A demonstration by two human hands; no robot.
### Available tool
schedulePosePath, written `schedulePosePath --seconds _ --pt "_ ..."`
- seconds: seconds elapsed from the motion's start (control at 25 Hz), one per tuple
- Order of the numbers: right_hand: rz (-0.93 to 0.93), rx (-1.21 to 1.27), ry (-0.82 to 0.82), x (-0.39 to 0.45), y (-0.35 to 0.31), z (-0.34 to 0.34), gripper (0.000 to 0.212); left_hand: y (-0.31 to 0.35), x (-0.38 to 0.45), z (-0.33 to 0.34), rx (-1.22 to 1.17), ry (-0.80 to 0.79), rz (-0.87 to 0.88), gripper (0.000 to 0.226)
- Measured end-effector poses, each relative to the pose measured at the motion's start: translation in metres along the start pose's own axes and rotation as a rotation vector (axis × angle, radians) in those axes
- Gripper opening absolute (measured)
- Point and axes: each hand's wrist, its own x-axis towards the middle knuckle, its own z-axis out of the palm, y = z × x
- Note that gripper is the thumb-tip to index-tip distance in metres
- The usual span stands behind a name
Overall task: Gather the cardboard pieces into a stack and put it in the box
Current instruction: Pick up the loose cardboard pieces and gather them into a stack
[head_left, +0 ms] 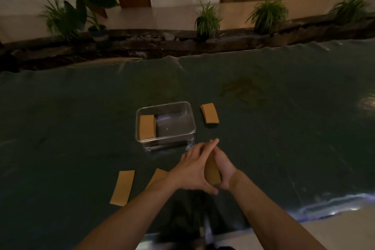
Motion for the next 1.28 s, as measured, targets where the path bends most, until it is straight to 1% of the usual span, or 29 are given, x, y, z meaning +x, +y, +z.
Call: schedulePosePath --seconds 0.08,0.16,0.28,0.36,0.48,0.6,0.68,0.76,0.84,0.92,0.96,1.0,1.04,1.08,1.16,1.2,1.28 --pt "0.006 0.025 -0.022 -0.001 -0.003 0.005 0.069 -0.004 -0.001 -0.004 0.051 0.07 0.036 0.134" --pt "0.024 0.025 0.0 0.0 -0.007 0.008 0.072 -0.006 -0.002 -0.009 0.097 0.057 0.071 0.135" --pt "-0.012 -0.031 0.1 0.004 -0.009 0.01 0.073 -0.006 -0.003 -0.013 0.136 0.029 0.12 0.137" --pt "-0.002 -0.03 0.077 0.003 -0.008 0.012 0.074 -0.007 -0.002 -0.016 0.169 0.063 0.134 0.133" --pt "-0.009 -0.013 0.018 0.0 -0.011 0.018 0.065 -0.01 0.002 -0.018 0.219 0.12 0.111 0.131" --pt "-0.038 -0.052 0.042 0.001 -0.01 0.021 0.061 -0.015 0.005 -0.017 0.268 0.116 0.112 0.13" --pt "-0.013 -0.033 0.011 0.0 -0.007 0.024 0.062 -0.022 0.006 -0.016 0.298 0.125 0.136 0.13" --pt "-0.01 -0.027 0.019 0.002 -0.003 0.025 0.065 -0.031 0.006 -0.012 0.26 0.116 0.154 0.131" --pt "-0.042 -0.041 0.089 0.006 0.0 0.026 0.067 -0.045 0.005 -0.008 0.103 0.097 0.108 0.132" --pt "-0.036 -0.014 0.125 0.01 0.0 0.022 0.073 -0.069 -0.003 -0.007 -0.056 0.131 -0.06 0.121" --pt "-0.012 0.011 0.122 0.012 0.001 0.019 0.077 -0.088 -0.009 -0.007 -0.045 0.159 -0.175 0.112" --pt "0.008 0.031 0.123 0.014 0.0 0.015 0.079 -0.11 -0.016 -0.007 0.05 0.162 -0.288 0.103" --pt "0.024 0.039 0.121 0.016 0.001 0.012 0.08 -0.131 -0.024 -0.006 0.188 0.115 -0.375 0.096" --pt "0.037 0.045 0.117 0.019 0.002 0.01 0.081 -0.148 -0.032 -0.002 0.308 0.034 -0.412 0.092" --pt "0.059 0.063 0.12 0.026 0.005 0.008 0.081 -0.17 -0.041 0.01 0.427 -0.117 -0.394 0.096" --pt "0.07 0.069 0.124 0.029 0.007 0.008 0.081 -0.175 -0.042 0.016 0.445 -0.15 -0.384 0.098" --pt "0.09 0.065 0.129 0.037 0.013 0.007 0.082 -0.183 -0.038 0.027 0.464 -0.144 -0.364 0.098"
